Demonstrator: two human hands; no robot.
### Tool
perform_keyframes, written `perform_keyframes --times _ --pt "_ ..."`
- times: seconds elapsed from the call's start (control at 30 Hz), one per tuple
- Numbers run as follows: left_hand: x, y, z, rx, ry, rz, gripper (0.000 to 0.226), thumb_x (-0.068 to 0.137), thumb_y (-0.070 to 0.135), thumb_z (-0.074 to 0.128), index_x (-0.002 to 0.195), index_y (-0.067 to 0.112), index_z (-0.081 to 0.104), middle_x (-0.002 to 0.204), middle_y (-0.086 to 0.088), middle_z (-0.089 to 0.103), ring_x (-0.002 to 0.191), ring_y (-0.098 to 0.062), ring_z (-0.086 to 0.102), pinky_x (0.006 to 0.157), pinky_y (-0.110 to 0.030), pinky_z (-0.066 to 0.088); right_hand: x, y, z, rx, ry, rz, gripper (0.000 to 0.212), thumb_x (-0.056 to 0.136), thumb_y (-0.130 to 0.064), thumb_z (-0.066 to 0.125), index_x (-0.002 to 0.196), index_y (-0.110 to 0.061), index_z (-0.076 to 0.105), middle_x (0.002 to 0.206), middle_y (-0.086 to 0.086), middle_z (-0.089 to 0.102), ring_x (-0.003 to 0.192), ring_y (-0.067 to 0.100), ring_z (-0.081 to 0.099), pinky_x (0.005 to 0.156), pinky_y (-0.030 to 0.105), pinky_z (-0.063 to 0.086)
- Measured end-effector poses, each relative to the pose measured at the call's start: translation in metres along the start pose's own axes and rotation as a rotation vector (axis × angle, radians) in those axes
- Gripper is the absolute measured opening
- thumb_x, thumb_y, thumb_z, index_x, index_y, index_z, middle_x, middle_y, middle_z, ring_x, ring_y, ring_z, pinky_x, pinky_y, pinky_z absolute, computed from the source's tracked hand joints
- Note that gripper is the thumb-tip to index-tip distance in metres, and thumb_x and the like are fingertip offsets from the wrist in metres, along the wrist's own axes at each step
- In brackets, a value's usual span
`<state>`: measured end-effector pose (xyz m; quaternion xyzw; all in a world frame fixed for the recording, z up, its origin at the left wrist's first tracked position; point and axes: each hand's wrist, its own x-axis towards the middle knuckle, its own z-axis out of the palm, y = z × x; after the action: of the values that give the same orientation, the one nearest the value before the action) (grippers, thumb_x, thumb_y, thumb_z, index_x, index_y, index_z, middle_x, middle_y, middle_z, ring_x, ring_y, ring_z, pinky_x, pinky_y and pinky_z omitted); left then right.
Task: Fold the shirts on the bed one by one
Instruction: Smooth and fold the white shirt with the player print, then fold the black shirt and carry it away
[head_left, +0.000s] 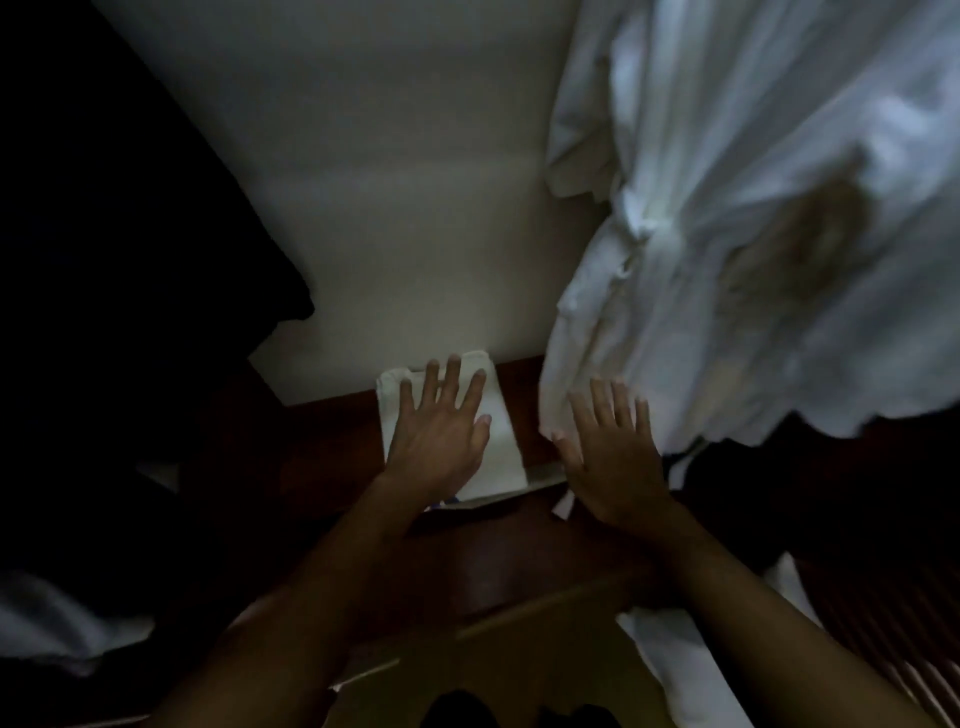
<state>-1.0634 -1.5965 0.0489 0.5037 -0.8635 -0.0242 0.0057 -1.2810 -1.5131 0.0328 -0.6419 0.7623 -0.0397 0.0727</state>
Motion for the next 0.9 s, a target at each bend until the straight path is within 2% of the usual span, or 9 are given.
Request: perform_keyframes --times 0.07,0.13,0.17,0.23,0.37,0.53,0.67,0.77,0.9 --pt "-0.007 0.025 -0.038 0.013 0.041 0.084 0.074 0.100 0.051 0.006 0.165 0.018 0.023 0.172 -0.018 0.017 0.158 -0.039 0.016 0.120 -0.065 0.023 -0.035 0.018 -0.037 -0.009 0.026 0.055 0.074 0.104 -0.056 0.017 0.157 -0.010 0.041 0.165 0.022 0.029 0.156 0.041 0.019 0.125 0.063 0.013" --pt "-0.014 0.055 -0.068 0.028 0.044 0.175 0.069 0.103 0.049 0.012 0.165 0.020 0.022 0.171 -0.017 0.018 0.157 -0.039 0.018 0.120 -0.064 0.025 -0.071 0.032 -0.071 -0.029 0.011 0.164 0.081 0.100 -0.062 0.005 0.164 -0.017 0.020 0.172 0.016 0.007 0.159 0.034 -0.003 0.126 0.056 -0.006" --pt "-0.018 0.072 -0.078 0.015 0.052 0.234 0.068 0.104 0.048 0.014 0.165 0.021 0.023 0.171 -0.016 0.018 0.157 -0.039 0.019 0.120 -0.064 0.025 -0.091 0.038 -0.086 -0.032 0.030 0.222 0.082 0.098 -0.064 0.002 0.166 -0.019 0.014 0.173 0.013 0.001 0.159 0.032 -0.009 0.126 0.054 -0.010" --pt "-0.030 0.105 -0.093 -0.053 0.073 0.355 0.070 0.103 0.050 0.011 0.165 0.021 0.026 0.172 -0.016 0.019 0.158 -0.039 0.019 0.121 -0.065 0.023 -0.133 0.046 -0.111 -0.020 0.130 0.341 0.079 0.100 -0.063 0.006 0.166 -0.019 0.017 0.173 0.013 0.003 0.159 0.032 -0.008 0.127 0.054 -0.007" --pt "-0.065 0.169 -0.104 -0.152 -0.011 0.631 0.072 0.101 0.055 0.006 0.167 0.026 0.008 0.175 -0.009 -0.004 0.161 -0.033 -0.004 0.127 -0.061 0.008 -0.235 0.053 -0.134 -0.051 0.193 0.618 0.075 0.102 -0.059 0.006 0.166 -0.020 0.011 0.173 0.011 -0.003 0.159 0.031 -0.012 0.128 0.053 -0.007" --pt "-0.140 0.252 -0.105 -0.077 -0.009 1.045 0.070 0.104 0.053 0.009 0.167 0.023 0.013 0.174 -0.015 0.009 0.160 -0.038 0.010 0.125 -0.062 0.017 -0.395 0.035 -0.114 -0.060 0.256 1.013 0.071 0.106 -0.059 0.016 0.165 -0.020 0.019 0.172 0.011 0.004 0.160 0.031 -0.006 0.128 0.053 -0.005" --pt "-0.226 0.320 -0.093 -0.032 -0.026 1.367 0.072 0.102 0.057 0.002 0.167 0.025 0.009 0.174 -0.014 0.003 0.160 -0.038 0.005 0.126 -0.063 0.015 -0.519 -0.009 -0.087 -0.055 0.257 1.373 0.073 0.104 -0.059 0.013 0.163 -0.019 0.030 0.171 0.013 0.017 0.159 0.037 0.009 0.127 0.058 0.007" --pt "-0.305 0.362 -0.089 -0.045 -0.051 1.630 0.069 0.105 0.053 0.014 0.166 0.022 0.023 0.173 -0.017 0.014 0.158 -0.041 0.016 0.122 -0.066 0.023 -0.606 -0.053 -0.065 -0.021 0.304 1.596 0.070 0.104 -0.054 0.021 0.158 -0.013 0.041 0.167 0.018 0.026 0.156 0.041 0.019 0.124 0.063 0.017" --pt "-0.423 0.398 -0.091 -0.070 -0.044 1.937 0.066 0.105 0.048 0.023 0.161 0.016 0.036 0.169 -0.020 0.024 0.156 -0.042 0.024 0.118 -0.068 0.028 -0.707 -0.126 -0.045 -0.005 0.343 1.883 0.072 0.103 -0.056 0.018 0.161 -0.016 0.033 0.171 0.014 0.016 0.159 0.036 0.007 0.127 0.059 0.010"
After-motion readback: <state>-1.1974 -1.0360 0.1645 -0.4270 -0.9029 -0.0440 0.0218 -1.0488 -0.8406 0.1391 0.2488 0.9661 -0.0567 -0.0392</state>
